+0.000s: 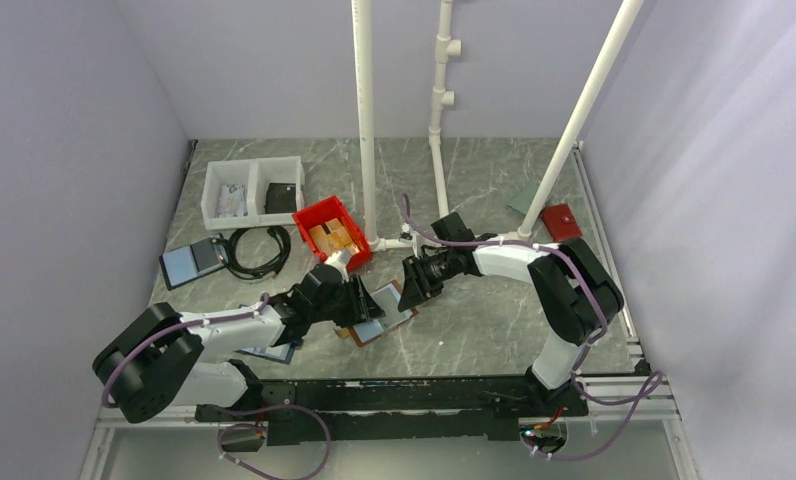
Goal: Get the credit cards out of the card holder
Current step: Remove the credit card from the card holder.
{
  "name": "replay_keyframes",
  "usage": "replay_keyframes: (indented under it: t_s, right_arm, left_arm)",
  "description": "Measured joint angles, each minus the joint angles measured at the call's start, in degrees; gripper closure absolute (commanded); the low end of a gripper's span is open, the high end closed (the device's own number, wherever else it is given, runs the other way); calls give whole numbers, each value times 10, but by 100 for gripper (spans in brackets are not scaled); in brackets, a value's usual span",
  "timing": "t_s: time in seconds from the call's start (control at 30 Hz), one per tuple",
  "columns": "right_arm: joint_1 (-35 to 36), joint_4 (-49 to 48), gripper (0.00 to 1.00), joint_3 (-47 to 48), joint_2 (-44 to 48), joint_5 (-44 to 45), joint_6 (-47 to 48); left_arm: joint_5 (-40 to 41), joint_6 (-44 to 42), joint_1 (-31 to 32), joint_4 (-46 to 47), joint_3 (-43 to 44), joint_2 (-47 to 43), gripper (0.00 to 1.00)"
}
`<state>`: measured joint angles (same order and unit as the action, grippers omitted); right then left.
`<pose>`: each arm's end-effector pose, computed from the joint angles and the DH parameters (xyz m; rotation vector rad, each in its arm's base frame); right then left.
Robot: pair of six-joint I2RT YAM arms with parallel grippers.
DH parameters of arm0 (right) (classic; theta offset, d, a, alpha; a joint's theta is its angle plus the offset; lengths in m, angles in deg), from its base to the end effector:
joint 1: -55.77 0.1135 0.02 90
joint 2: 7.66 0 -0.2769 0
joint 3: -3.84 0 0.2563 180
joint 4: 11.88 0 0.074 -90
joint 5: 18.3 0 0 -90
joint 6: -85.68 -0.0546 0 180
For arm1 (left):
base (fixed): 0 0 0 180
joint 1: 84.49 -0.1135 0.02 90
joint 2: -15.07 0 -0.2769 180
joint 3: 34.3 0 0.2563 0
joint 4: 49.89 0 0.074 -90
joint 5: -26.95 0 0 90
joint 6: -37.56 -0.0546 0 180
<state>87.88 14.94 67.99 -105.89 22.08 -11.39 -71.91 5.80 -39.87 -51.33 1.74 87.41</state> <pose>0.2533 0.2080 0.1484 -0.8782 2.4990 1.3743 0.1676 -0.1772 0.1473 -0.2002 2.4699 -1.0693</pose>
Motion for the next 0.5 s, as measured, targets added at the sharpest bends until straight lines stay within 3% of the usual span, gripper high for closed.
replay_keyframes:
  t_s: [0.5]
  right_arm:
    - [0,-8,66,15,-44,17,-37]
  left_arm:
    - [17,2,6,21,11,50,63]
